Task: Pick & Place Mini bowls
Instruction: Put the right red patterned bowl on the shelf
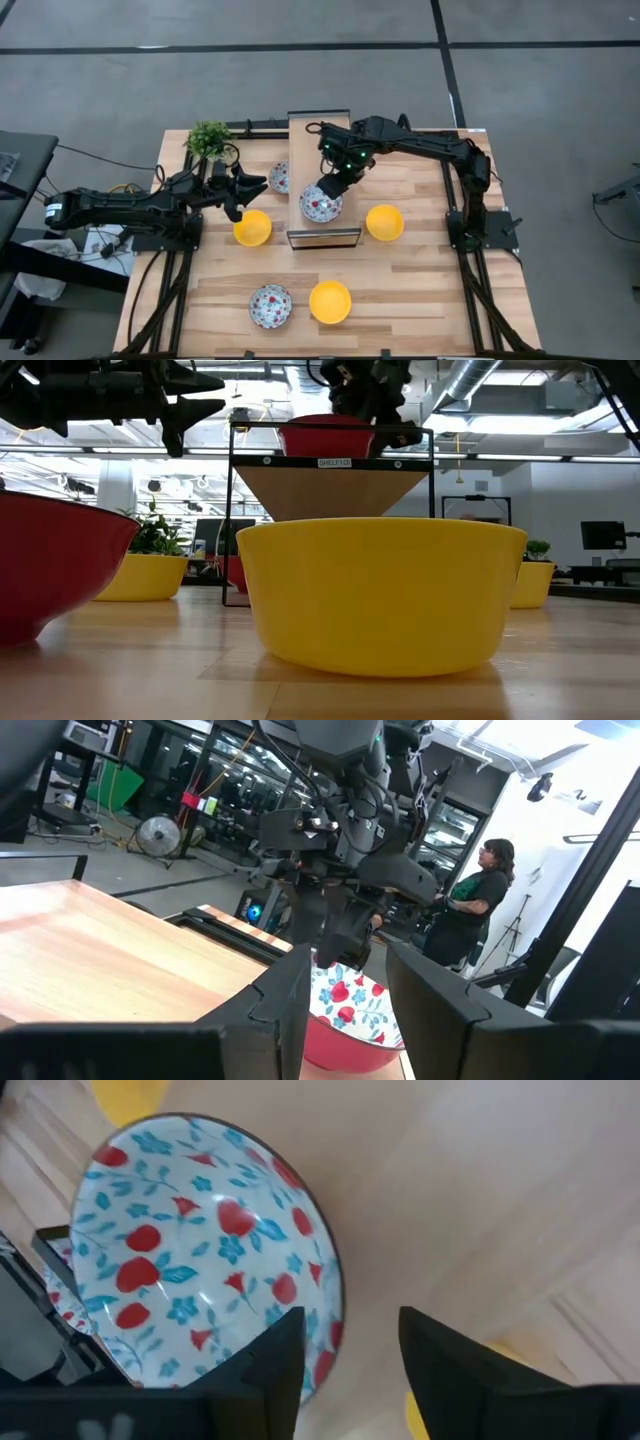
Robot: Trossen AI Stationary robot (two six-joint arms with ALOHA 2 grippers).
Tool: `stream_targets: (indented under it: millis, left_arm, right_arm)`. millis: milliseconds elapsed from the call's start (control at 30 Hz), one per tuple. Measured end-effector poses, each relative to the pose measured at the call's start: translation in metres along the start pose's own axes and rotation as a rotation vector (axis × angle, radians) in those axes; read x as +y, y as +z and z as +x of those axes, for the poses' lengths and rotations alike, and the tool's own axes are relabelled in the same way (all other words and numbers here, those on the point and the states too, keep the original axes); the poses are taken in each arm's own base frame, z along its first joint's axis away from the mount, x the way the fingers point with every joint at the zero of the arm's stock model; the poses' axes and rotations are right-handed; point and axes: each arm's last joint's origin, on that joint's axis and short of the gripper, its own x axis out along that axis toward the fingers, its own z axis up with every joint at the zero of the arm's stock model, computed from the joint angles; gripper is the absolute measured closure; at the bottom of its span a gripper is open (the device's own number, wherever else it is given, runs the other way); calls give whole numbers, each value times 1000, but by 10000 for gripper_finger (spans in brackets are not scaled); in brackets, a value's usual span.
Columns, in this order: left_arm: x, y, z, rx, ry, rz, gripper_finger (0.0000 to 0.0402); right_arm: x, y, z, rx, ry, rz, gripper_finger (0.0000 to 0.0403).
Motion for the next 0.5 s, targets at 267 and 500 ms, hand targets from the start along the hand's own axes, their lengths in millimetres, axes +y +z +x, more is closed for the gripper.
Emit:
stream_targets:
  millis: [267, 500]
  left_arm:
    - [0, 0, 0, 0, 0, 0, 270]
    - [0, 0, 0, -3, -1, 0, 270]
  right_arm:
    - [-12, -11, -13, 68, -59, 2, 237]
    - [-9, -16, -41, -72, -11, -4, 248]
